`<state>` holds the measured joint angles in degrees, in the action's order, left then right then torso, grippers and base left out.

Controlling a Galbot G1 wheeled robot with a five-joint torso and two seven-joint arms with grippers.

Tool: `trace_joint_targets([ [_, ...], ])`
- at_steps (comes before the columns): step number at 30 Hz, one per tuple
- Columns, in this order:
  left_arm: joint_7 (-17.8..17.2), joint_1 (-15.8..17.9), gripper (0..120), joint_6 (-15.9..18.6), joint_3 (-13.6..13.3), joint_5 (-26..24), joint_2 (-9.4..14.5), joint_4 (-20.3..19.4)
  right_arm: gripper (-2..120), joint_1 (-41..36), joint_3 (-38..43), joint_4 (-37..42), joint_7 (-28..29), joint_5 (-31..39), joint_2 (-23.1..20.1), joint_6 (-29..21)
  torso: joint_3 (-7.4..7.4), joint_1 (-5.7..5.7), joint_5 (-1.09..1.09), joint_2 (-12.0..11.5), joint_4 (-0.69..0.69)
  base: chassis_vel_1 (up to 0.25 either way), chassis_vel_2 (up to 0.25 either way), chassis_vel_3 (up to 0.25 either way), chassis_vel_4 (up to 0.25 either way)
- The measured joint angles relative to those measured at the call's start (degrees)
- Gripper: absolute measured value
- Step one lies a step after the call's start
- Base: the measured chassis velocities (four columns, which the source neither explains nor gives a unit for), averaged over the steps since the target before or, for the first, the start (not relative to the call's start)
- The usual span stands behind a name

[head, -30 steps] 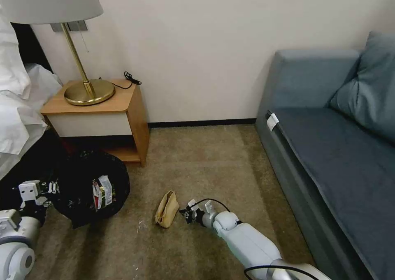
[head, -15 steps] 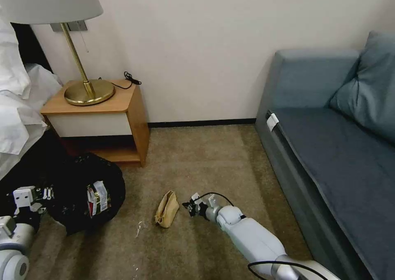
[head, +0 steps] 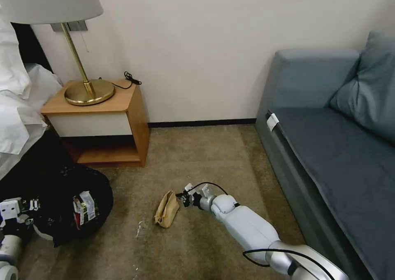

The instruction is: Pick up the trash bin, then pick up the garbage on the floor and place it into the trash bin.

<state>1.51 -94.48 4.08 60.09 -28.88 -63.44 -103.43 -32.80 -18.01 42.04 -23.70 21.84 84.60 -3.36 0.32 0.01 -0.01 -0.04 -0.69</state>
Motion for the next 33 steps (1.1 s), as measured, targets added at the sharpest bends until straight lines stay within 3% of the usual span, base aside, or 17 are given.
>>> trace_joint_targets([
  [3,0.0,0.0,5,-0.02,-0.06,0.14,-0.17,0.0,21,0.13,-0.08,-0.07,-0.01,0.01,0.16,0.0,0.0,0.0,0.0,0.0,0.0,0.0,0.0,0.0,0.0],
  [5,0.08,-0.07,5,-0.13,-0.31,0.37,-0.64,-0.02,36,0.24,-0.55,-0.17,-0.01,0.0,0.76,-0.01,0.0,0.0,0.0,0.0,0.0,0.0,0.0,0.0,0.0],
  [9,0.16,-0.29,5,-0.4,-0.32,0.39,-0.73,-0.04,45,0.26,-0.76,-0.44,0.04,-0.21,1.41,-0.02,0.0,0.0,0.0,0.0,-0.01,0.0,0.0,0.0,0.0],
  [12,0.22,-0.65,5,-0.83,-0.18,0.39,-0.7,-0.02,60,0.37,-0.93,-1.33,0.05,-0.56,2.37,1.18,0.0,0.0,0.0,0.0,0.0,0.0,0.0,0.0,0.0],
  [13,0.22,-0.65,5,-0.83,-0.18,0.39,-0.7,-0.02,60,0.37,-0.93,-1.33,0.05,-0.56,2.37,1.18,0.0,0.0,0.0,0.0,0.0,0.0,0.0,0.0,0.0],
  [15,0.28,-0.96,5,-0.98,0.16,0.16,-0.45,-0.07,74,0.56,-0.93,-2.22,-0.06,-0.23,3.44,2.86,0.0,0.0,0.01,0.0,0.0,0.0,0.0,0.0,0.0],
  [19,0.28,-1.19,5,-1.0,0.43,-0.16,-0.18,-0.13,82,0.61,-1.1,-2.36,-0.08,-0.18,3.84,2.81,0.0,0.0,0.0,0.0,0.01,0.0,0.0,0.0,0.0],
  [21,0.37,-1.32,5,-1.2,0.55,-0.44,0.05,0.04,95,0.56,-1.19,-2.69,-0.28,-0.25,4.34,2.94,0.0,0.0,0.0,0.0,0.0,0.0,0.0,0.0,0.0],
  [33,0.6,-0.92,5,-1.59,0.23,-1.01,0.62,1.04,100,0.33,-1.03,-3.5,0.1,-1.34,4.54,3.24,0.0,0.0,0.0,0.0,-0.01,0.0,0.0,0.0,0.0],
])
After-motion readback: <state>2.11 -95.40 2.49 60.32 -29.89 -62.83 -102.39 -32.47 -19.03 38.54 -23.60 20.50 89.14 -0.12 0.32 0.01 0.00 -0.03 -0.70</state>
